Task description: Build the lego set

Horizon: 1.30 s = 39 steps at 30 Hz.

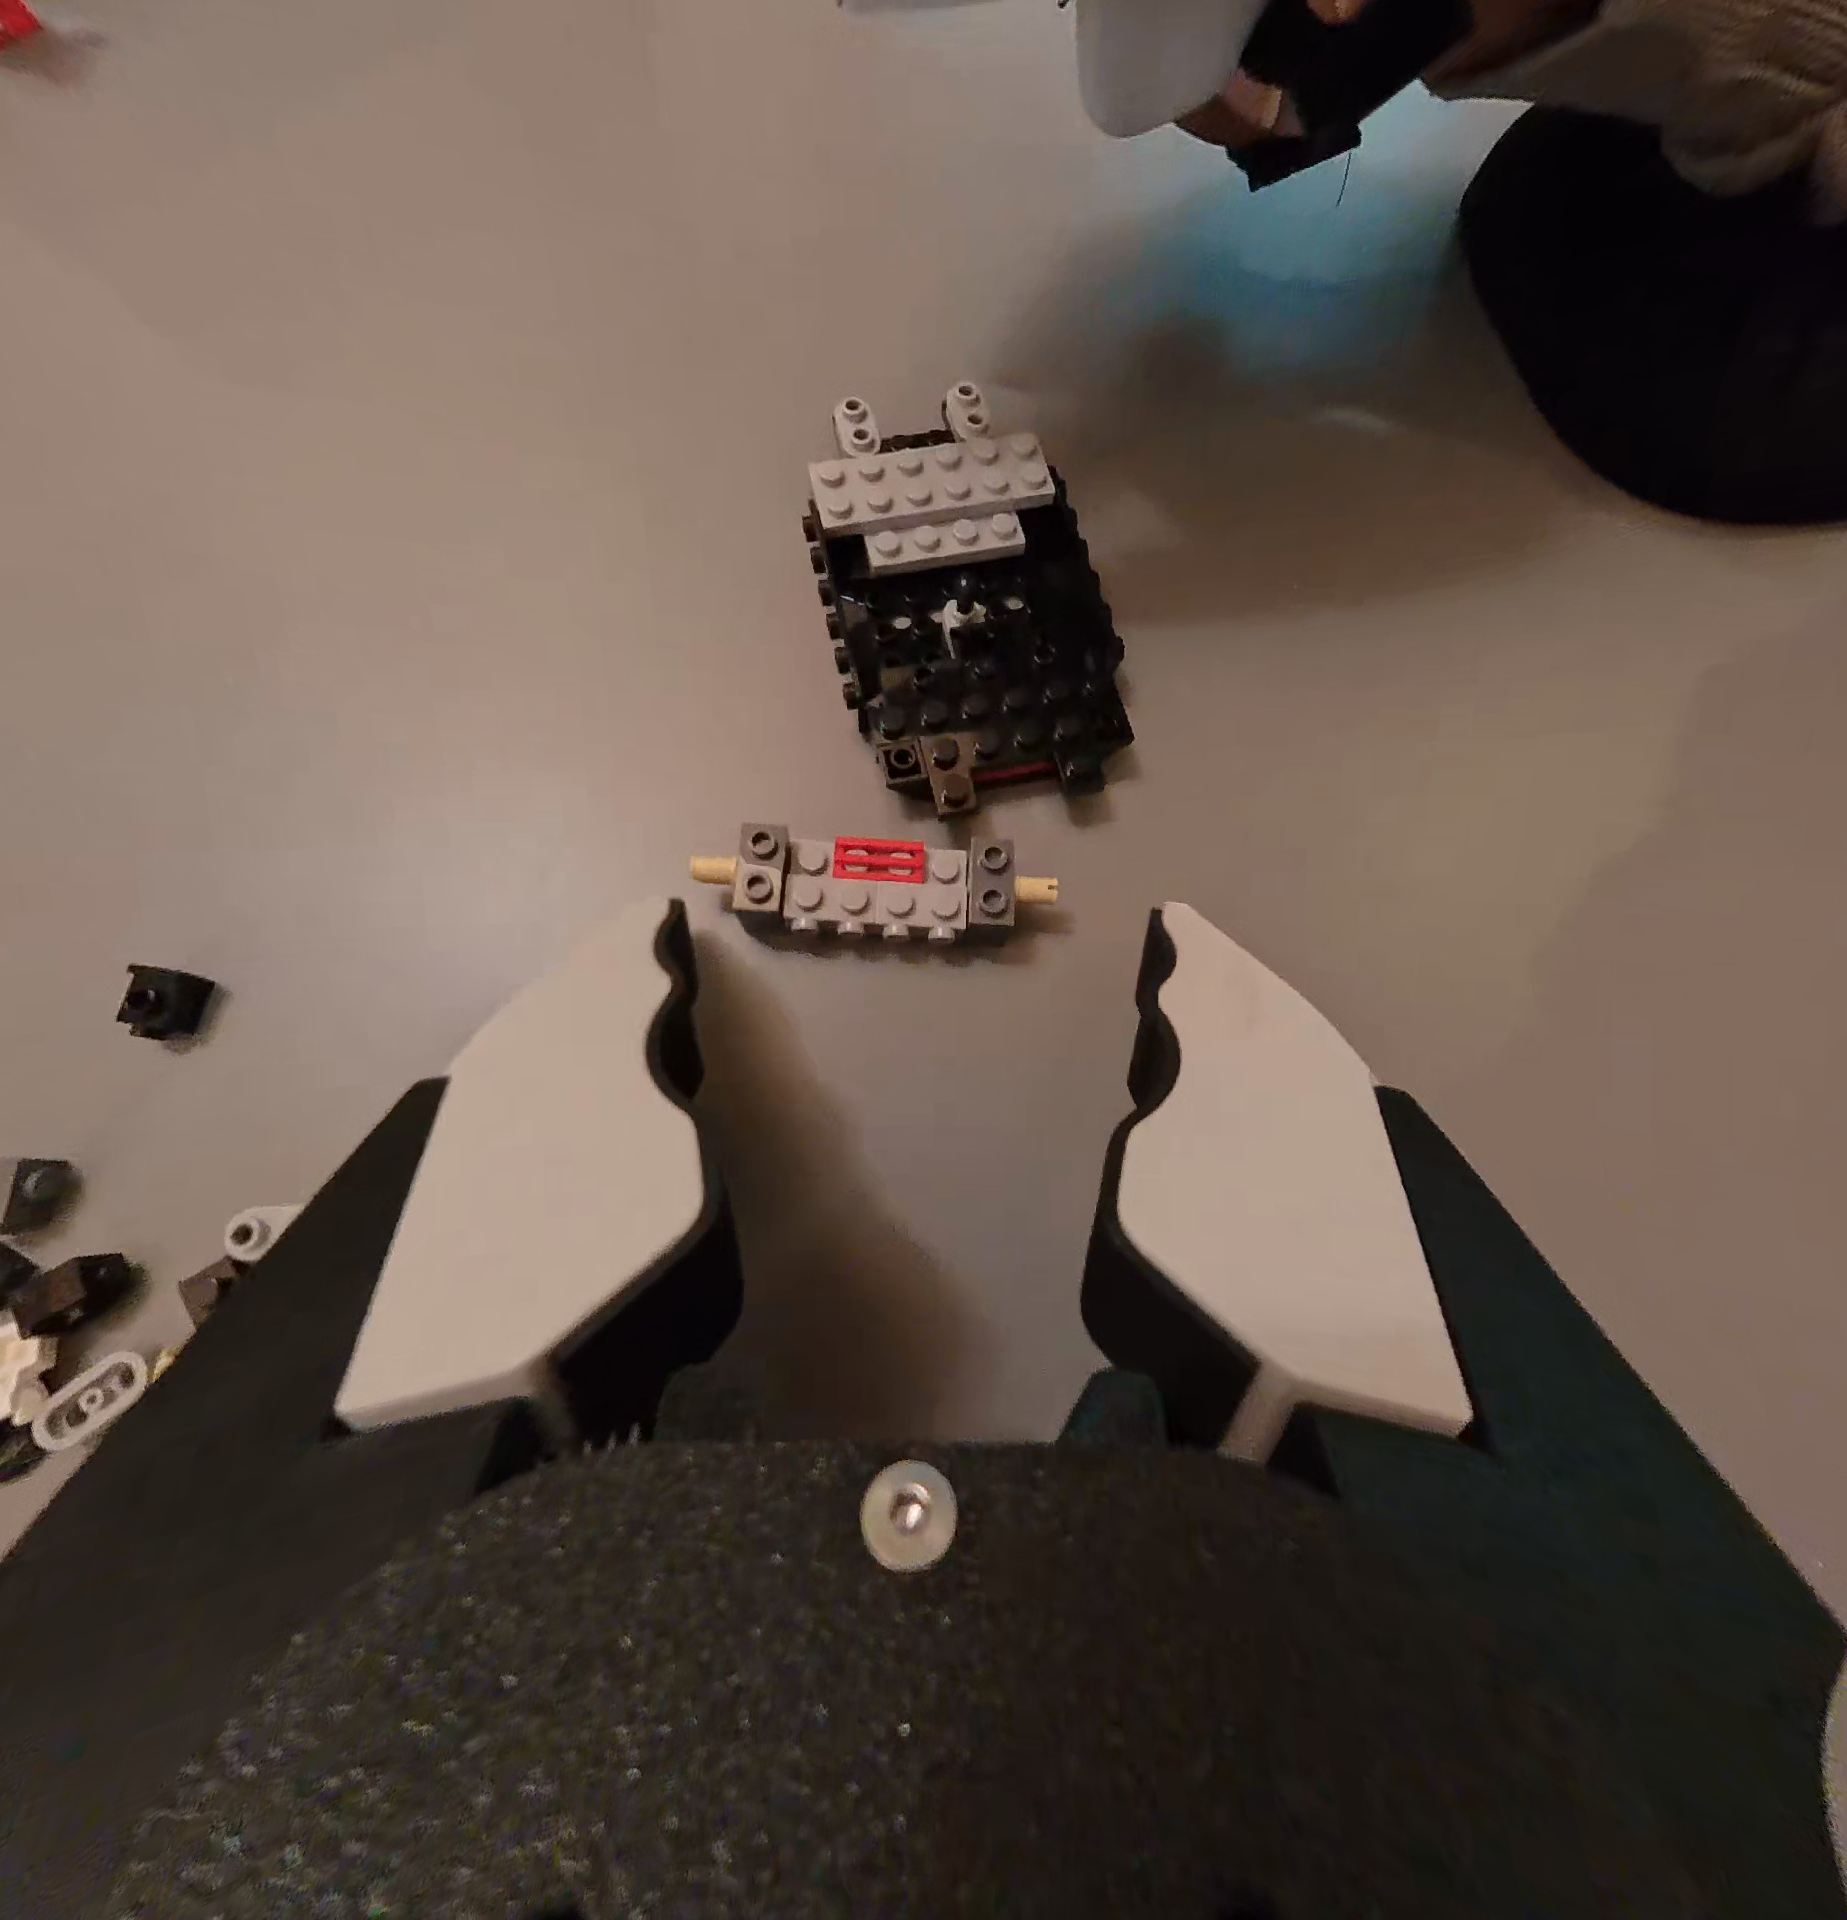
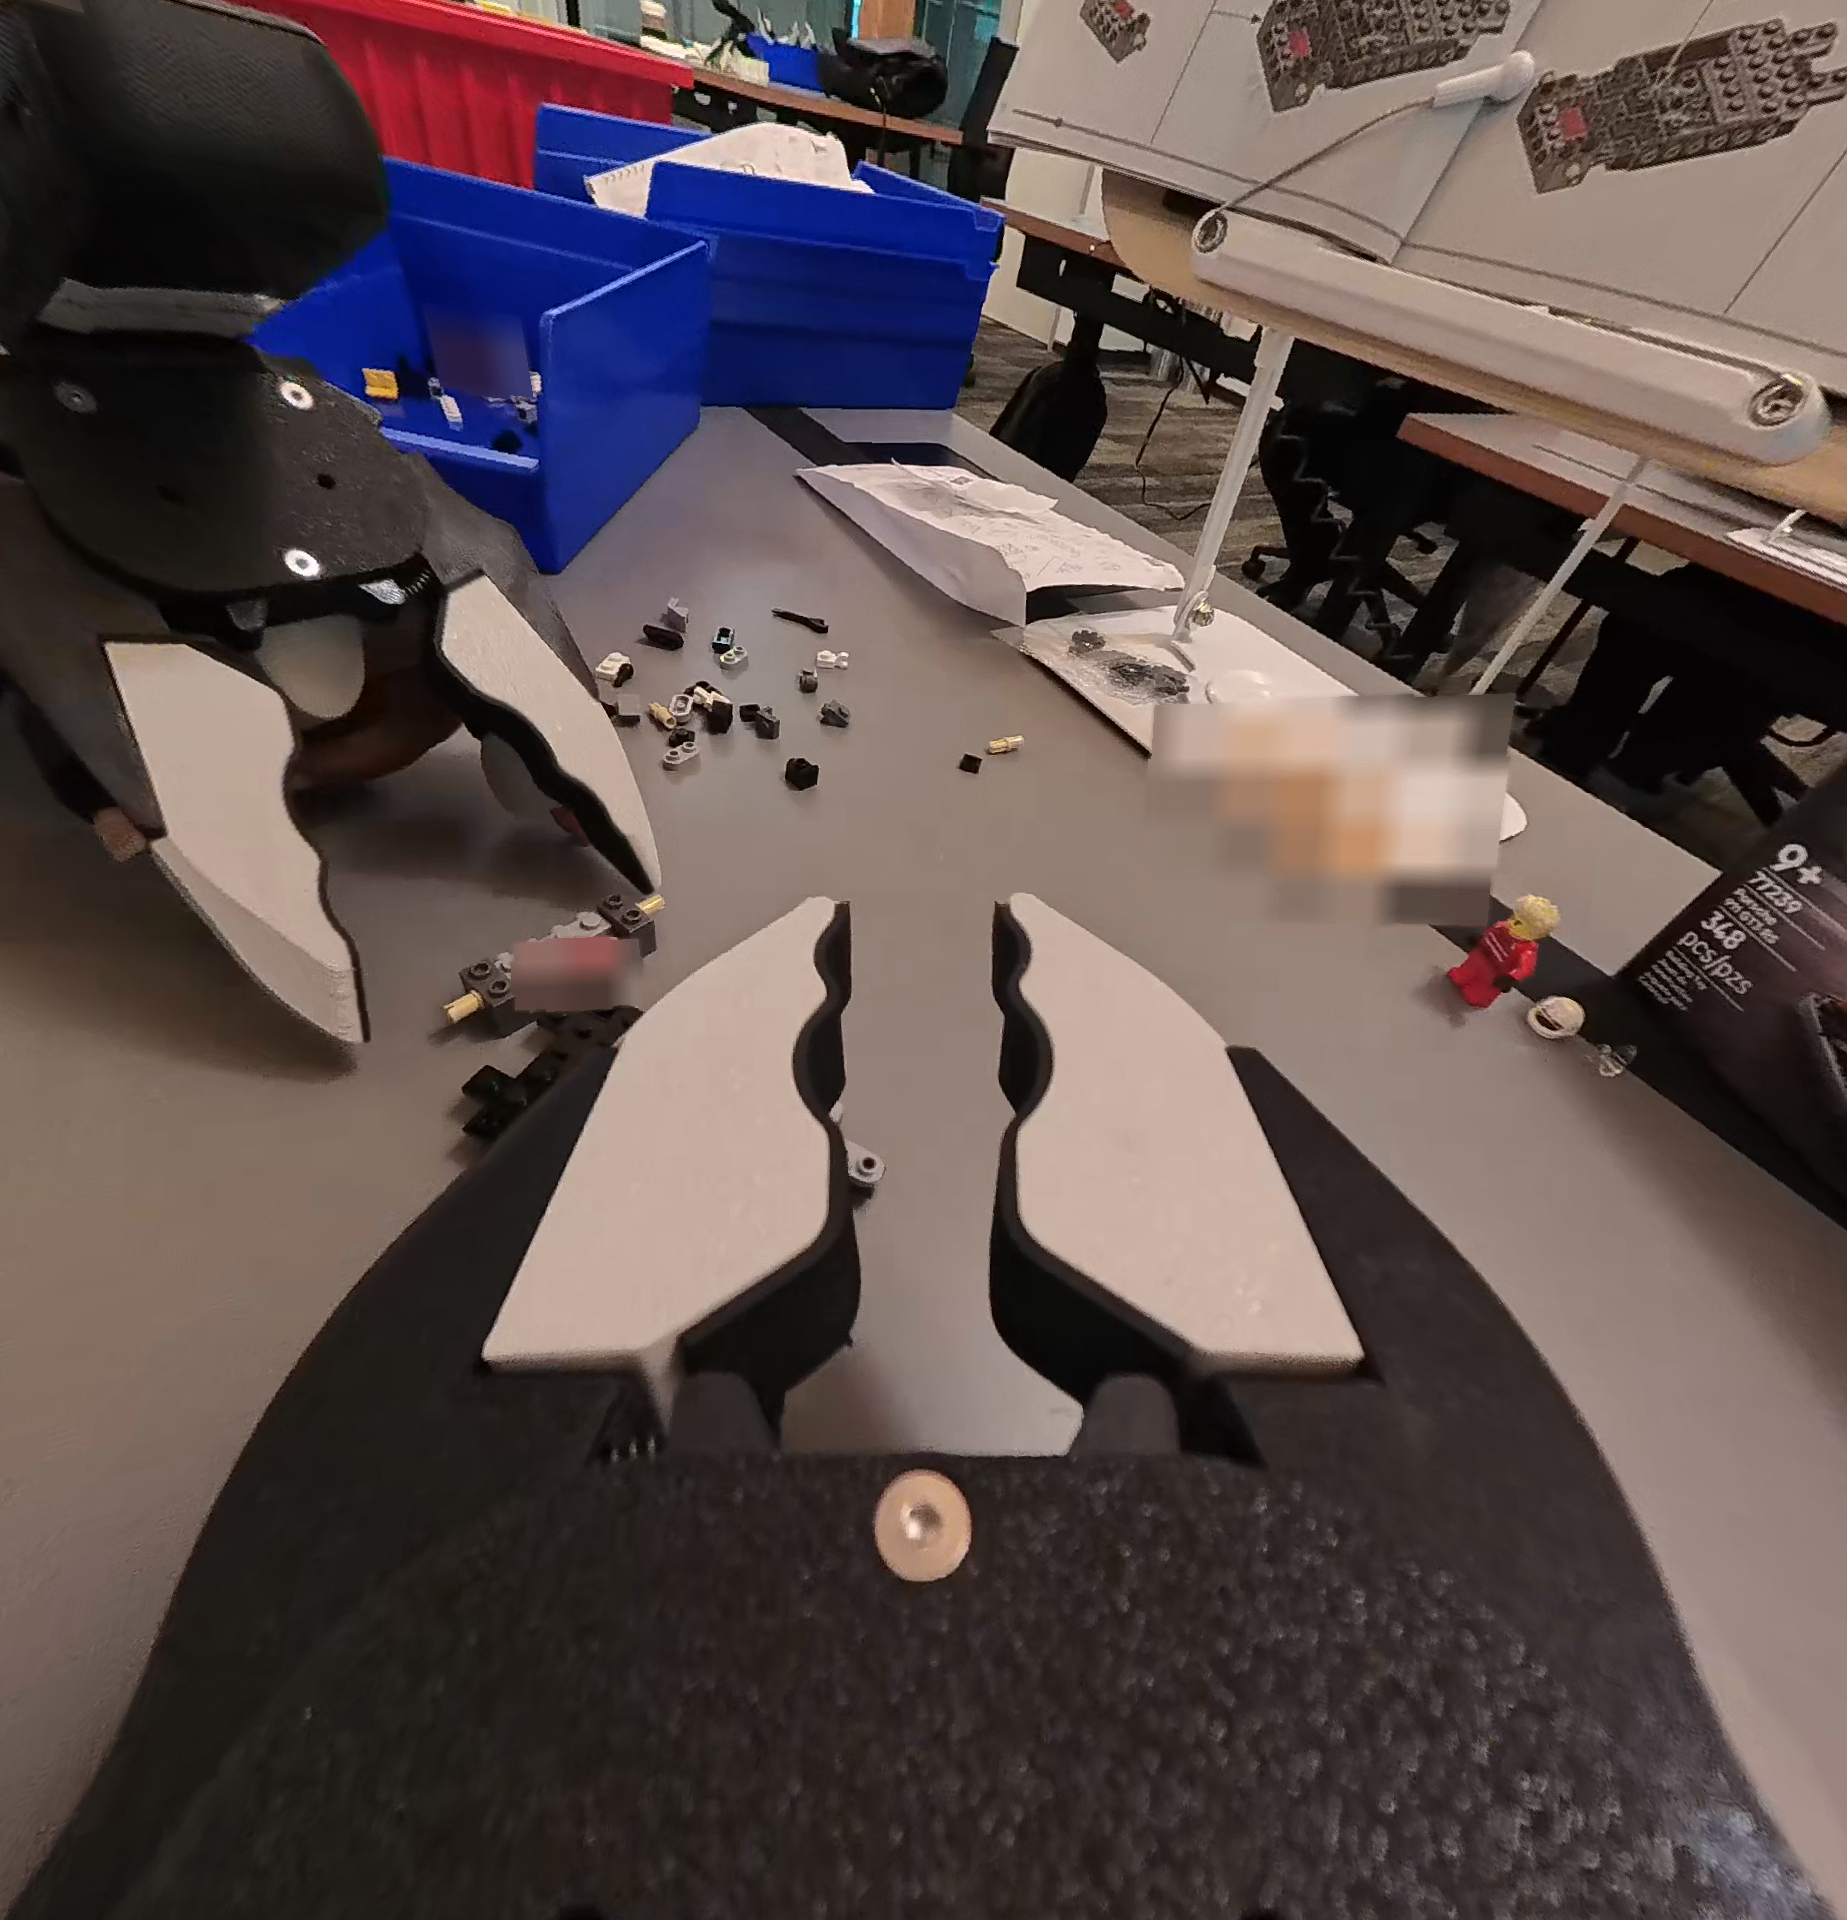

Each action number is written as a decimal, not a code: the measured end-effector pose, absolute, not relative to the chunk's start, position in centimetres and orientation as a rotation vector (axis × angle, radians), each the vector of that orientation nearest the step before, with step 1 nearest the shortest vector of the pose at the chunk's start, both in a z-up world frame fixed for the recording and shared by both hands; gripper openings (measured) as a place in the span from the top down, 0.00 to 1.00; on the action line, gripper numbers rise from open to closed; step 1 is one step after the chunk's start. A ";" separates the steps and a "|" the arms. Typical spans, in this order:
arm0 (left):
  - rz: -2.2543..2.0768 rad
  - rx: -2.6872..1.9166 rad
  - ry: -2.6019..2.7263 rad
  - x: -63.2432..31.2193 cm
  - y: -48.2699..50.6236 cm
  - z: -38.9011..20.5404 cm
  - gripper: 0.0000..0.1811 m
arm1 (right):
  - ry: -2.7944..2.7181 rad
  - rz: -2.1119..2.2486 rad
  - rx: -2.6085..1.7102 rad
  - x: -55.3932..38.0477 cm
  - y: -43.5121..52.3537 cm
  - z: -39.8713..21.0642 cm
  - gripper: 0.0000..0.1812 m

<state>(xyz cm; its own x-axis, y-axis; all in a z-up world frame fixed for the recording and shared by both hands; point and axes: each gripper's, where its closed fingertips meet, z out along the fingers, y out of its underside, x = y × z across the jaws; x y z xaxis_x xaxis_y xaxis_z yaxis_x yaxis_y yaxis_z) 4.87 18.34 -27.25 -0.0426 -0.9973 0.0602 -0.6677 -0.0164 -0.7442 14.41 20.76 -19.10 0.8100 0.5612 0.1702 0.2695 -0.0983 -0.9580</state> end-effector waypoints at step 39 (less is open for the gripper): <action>-0.804 -1.722 1.852 4.7 17.3 -27.6 0.66 | -1.821 0.480 -1.913 11.4 17.6 -27.3 0.52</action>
